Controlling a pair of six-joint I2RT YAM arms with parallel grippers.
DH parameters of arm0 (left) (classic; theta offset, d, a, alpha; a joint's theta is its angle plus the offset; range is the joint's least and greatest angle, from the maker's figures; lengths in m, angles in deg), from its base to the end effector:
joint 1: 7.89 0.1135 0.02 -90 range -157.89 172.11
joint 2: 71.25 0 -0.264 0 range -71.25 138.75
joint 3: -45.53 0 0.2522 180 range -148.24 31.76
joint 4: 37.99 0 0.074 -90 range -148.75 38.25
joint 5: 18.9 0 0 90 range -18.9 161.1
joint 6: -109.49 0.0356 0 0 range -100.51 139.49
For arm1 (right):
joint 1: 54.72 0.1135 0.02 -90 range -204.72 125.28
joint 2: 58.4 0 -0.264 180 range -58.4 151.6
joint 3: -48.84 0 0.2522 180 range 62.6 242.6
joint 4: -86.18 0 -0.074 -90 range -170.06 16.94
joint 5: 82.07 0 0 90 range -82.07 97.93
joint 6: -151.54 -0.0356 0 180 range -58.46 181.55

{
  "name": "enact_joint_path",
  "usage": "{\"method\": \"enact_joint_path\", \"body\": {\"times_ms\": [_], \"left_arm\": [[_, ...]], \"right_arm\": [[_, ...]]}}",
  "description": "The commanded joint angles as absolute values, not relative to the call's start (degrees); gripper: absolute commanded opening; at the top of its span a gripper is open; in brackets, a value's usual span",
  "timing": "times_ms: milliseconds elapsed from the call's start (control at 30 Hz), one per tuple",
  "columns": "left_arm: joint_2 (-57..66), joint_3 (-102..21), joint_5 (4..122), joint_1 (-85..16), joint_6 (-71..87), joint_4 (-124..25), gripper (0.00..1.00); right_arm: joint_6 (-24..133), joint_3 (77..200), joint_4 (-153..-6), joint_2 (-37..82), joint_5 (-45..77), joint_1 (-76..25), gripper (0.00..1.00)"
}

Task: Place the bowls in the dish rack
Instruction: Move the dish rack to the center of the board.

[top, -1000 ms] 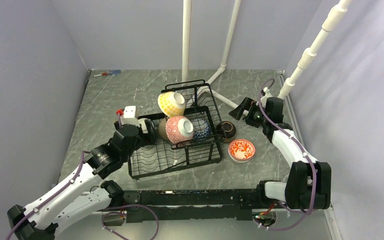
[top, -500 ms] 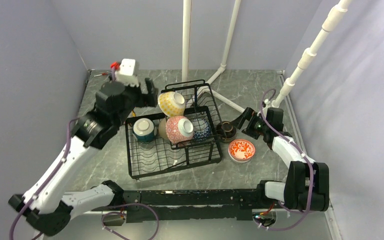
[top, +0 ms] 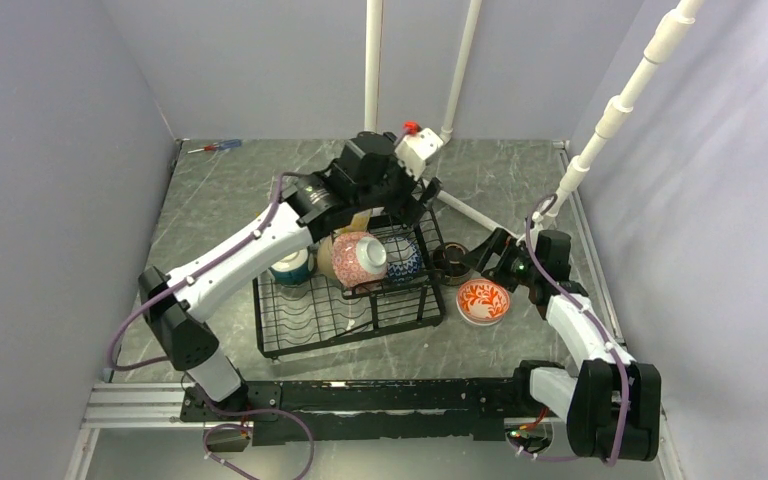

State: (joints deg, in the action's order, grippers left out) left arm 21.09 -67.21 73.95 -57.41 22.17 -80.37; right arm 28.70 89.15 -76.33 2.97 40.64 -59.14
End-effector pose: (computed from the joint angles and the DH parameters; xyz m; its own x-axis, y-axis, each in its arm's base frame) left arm 0.2407 -0.2793 0.4242 -0.2086 0.3163 -0.9254 0.7403 0.6694 0.0619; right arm 0.2110 0.0030 0.1898 -0.7154 0.5130 -0.4745 0.0374 0.7062 0.7071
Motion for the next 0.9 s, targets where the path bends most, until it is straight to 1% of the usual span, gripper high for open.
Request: {"method": "enact_joint_path", "body": {"times_ms": [0,133,267,400,500,667,800,867], "left_arm": [[22.6,-71.16,68.0,-59.58,27.17,-76.73,0.94],[25.28,-71.66,63.42,-61.12,28.25,-73.08,0.94],[31.27,-78.6,62.05,-62.12,27.41,-75.48,0.93],[38.01,-86.2,63.3,-62.98,26.3,-79.59,0.92],[41.59,-89.4,63.86,-63.24,24.64,-80.68,0.91],[45.79,-91.86,67.17,-63.83,21.51,-83.25,0.84],[46.82,-90.48,69.28,-63.89,20.57,-85.52,0.77],[46.96,-89.56,70.69,-63.9,20.49,-87.15,0.73]], "right_arm": [[27.24,87.47,-75.1,-0.36,42.1,-59.39,0.95],[28.08,87.61,-74.44,-1.46,40.17,-59.38,0.95],[29.5,89.61,-75.7,-0.3,36.96,-59.43,0.95],[30.54,92.59,-78.67,3.93,37.2,-59.43,0.95],[31.45,95.23,-79.83,8.22,38.55,-59.39,0.95],[30.47,96.85,-85.18,13.85,43.53,-59.3,0.92],[30.79,97.66,-86.96,16.91,45.28,-59.22,0.91],[31.47,98.37,-86.97,18.53,46.38,-59.2,0.88]]}}
